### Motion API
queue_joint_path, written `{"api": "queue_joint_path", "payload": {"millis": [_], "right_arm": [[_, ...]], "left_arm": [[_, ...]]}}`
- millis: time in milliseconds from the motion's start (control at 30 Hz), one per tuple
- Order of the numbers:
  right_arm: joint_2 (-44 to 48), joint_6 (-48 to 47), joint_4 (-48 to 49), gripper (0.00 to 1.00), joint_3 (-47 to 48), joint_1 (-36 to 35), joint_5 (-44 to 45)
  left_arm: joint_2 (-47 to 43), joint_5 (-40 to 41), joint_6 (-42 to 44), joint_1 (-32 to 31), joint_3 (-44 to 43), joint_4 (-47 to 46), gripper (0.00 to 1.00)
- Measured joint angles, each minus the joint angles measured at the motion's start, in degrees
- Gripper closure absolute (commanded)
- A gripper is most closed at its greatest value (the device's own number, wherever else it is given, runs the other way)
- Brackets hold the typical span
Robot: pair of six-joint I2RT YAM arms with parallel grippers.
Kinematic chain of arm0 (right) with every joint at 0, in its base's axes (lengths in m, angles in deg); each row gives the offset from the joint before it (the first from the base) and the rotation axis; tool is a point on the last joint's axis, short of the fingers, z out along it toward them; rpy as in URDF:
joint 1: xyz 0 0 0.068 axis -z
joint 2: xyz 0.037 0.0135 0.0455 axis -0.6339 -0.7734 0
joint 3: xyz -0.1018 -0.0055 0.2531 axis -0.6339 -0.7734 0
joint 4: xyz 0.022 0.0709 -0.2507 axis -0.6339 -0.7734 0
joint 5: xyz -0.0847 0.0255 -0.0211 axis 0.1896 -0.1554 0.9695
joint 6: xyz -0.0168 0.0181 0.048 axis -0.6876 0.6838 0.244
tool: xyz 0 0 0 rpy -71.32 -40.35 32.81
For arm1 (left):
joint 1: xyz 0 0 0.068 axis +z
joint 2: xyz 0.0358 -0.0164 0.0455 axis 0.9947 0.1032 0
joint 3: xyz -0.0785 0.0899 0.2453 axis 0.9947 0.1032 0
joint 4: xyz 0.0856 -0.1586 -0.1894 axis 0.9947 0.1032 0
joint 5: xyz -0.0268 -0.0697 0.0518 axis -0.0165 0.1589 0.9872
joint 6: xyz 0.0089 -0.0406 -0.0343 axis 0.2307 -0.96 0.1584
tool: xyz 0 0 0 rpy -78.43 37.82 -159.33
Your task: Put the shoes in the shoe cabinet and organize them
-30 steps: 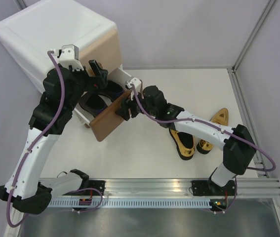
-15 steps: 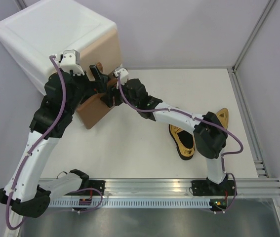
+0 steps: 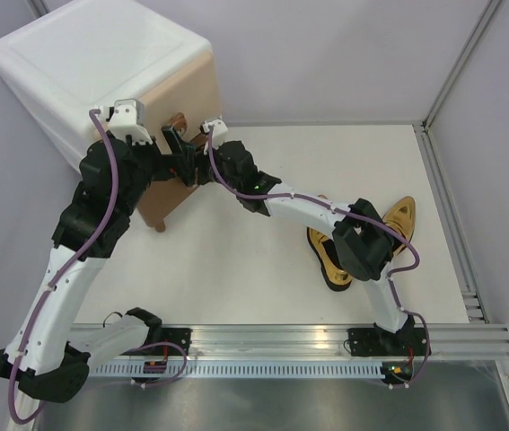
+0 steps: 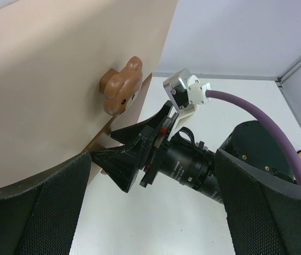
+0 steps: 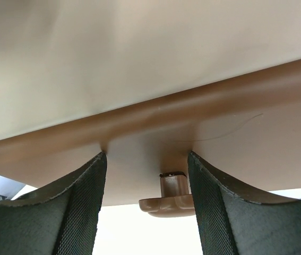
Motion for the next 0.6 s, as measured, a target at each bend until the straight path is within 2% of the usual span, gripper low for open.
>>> {"api": "queue_joint_path", "payload": {"millis": [167, 367, 433, 600], "right_arm": [[-0.44, 0.20, -0.39, 0.33, 0.83, 0.07, 0.00], [0.48, -0.04, 0.33, 0.25, -0.79, 0.07, 0.39], [2.43, -0.44, 0.52, 0.24, -3.34, 0.07, 0.81], [11.06, -1.16, -1.92, 0.13, -10.03, 0.42, 2.69]], "left_arm": [[-0.20, -0.28, 0.00, 0.00, 0.55, 0.00, 0.00], [-0.11, -1.25, 0.79, 0.00, 0.55, 0.00, 0.00], [0.15, -1.33, 1.57, 0.00, 0.37, 0.04, 0.00], [2.67, -1.57, 3.72, 0.00, -2.36, 0.04, 0.00]]}}
